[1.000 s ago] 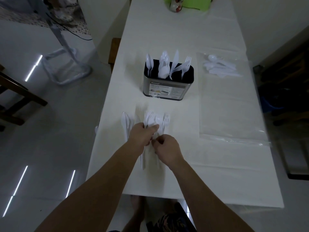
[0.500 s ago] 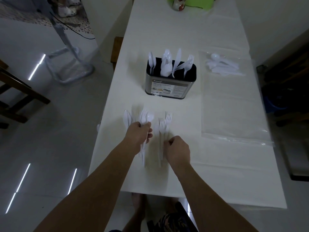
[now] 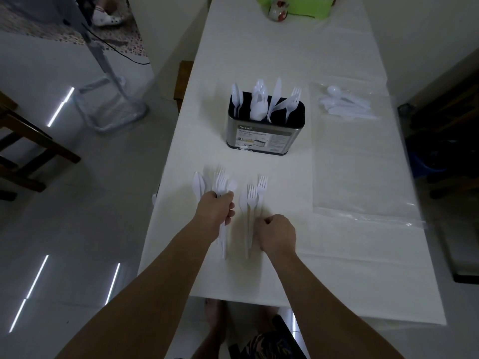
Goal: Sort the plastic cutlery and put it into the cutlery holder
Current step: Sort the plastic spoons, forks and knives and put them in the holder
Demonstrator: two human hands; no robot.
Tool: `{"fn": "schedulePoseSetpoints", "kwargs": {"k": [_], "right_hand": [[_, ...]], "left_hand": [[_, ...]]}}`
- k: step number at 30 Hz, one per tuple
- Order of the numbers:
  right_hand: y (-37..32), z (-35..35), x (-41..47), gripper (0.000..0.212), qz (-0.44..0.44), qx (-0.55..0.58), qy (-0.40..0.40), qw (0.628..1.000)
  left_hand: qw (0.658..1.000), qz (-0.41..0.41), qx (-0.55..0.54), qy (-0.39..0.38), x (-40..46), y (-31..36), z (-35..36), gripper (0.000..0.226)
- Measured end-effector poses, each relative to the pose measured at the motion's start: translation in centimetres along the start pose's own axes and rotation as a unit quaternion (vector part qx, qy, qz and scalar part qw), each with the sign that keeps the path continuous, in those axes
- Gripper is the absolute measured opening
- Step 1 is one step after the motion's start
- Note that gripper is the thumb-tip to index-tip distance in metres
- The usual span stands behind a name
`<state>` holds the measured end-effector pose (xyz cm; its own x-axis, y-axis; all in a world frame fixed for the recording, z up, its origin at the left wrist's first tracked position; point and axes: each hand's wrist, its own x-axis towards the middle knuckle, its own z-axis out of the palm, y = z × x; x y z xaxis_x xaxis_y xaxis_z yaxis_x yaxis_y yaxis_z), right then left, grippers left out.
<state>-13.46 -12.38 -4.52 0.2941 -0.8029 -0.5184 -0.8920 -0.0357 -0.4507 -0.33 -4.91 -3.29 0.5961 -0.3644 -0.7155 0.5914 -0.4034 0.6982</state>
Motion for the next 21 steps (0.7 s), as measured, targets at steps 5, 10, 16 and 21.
{"fn": "schedulePoseSetpoints", "kwargs": {"k": [5,10,16,21], "right_hand": [[-0.9,0.5,-0.3,0.033,0.005,-0.018,-0.011,1.000],[-1.6,0.1,0.0,0.026,0.016,-0.005,-0.044,0.999],[-2.0,0.2,-0.3,0.028,-0.001,-0.040,-0.037,0.999],[-2.6,-0.5,-0.7,0.015,-0.006,-0.067,-0.054,0.996]], "left_hand": [[1.000,0.005,0.002,0.018,0.0,-0.1,-0.1,0.019],[1.000,0.007,0.000,0.023,-0.2,0.0,-0.3,0.022],[1.000,0.004,-0.003,0.025,-0.2,-0.2,-0.4,0.026],[1.000,0.001,-0.012,0.023,-0.3,-0.3,-0.3,0.026]]}}
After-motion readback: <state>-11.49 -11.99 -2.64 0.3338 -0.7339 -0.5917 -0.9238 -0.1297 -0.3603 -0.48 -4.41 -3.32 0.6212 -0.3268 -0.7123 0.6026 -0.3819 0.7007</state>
